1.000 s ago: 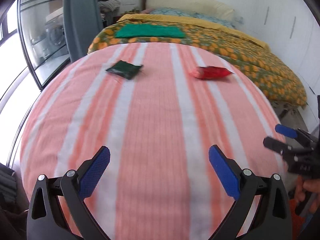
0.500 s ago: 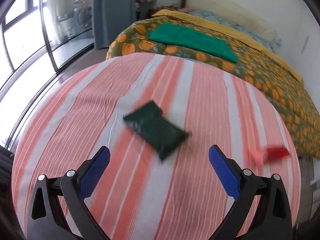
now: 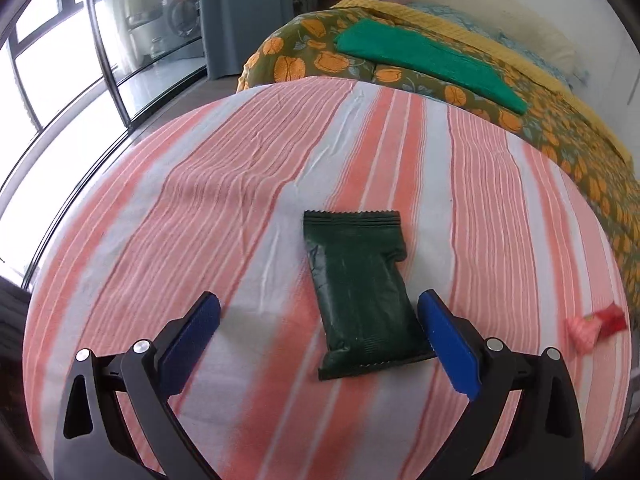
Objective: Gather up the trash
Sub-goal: 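Grasp the dark green pouch with the left tool while the right tool grasps the red bag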
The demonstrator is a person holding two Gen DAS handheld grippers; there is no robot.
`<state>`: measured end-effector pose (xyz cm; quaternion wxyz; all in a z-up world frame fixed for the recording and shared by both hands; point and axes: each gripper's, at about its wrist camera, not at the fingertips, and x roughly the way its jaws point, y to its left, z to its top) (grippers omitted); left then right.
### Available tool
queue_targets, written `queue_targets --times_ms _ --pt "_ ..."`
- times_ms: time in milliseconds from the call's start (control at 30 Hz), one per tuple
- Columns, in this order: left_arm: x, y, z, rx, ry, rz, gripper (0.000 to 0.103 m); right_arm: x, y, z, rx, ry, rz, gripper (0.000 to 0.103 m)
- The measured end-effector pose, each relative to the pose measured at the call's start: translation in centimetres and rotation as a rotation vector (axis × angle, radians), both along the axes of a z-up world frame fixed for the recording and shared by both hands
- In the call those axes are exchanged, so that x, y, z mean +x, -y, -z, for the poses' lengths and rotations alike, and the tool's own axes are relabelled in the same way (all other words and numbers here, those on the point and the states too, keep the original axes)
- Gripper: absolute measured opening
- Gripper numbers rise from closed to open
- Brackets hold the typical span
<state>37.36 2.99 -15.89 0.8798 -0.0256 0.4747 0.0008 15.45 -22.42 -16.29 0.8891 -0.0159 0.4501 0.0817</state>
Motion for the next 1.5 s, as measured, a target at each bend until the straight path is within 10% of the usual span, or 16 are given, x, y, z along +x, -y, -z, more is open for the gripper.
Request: queue_targets --times_ms 167,267,333,467,733,900,1133,1367,1500 --pt "1.0 0.3 -0.1 -0.026 0.018 0.074 0.097 0.0 0.0 0.0 0.0 0.0 0.0 0.089" --pt "1.0 1.2 -0.1 -0.003 0.042 0.12 0.077 0.0 0.0 0.0 0.001 0.0 0.0 0.089" --pt "0.5 1.9 -0.3 0.007 0.068 0.177 0.045 0.0 0.0 0.0 0.0 0.0 -0.001 0.089" --pt "-1.1 2.1 -0.6 -0.024 0.056 0.249 0.035 0.0 0.2 0.0 0.014 -0.001 0.0 0.089" --pt "-9.8 2.4 -0.4 -0.075 0.028 0.404 0.039 3.2 6.4 -2.5 0.121 0.048 0.033 0.089" --pt "-11.9 2.3 -0.1 -0.118 0.053 0.419 0.074 11.7 11.8 -4.6 0.221 0.054 0.1 0.089" --pt "-12.2 3.4 0.2 -0.073 0.062 0.446 0.086 19.6 12.7 -2.0 0.346 -0.12 0.062 0.068" --pt "-11.9 2.7 0.1 -0.125 0.066 0.435 0.086 13.9 8.4 -1.6 0.394 -0.323 -0.303 0.061" --pt "-11.9 2.6 0.1 -0.142 0.064 0.438 0.088 10.6 6.9 -4.0 0.261 -0.254 -0.36 0.074"
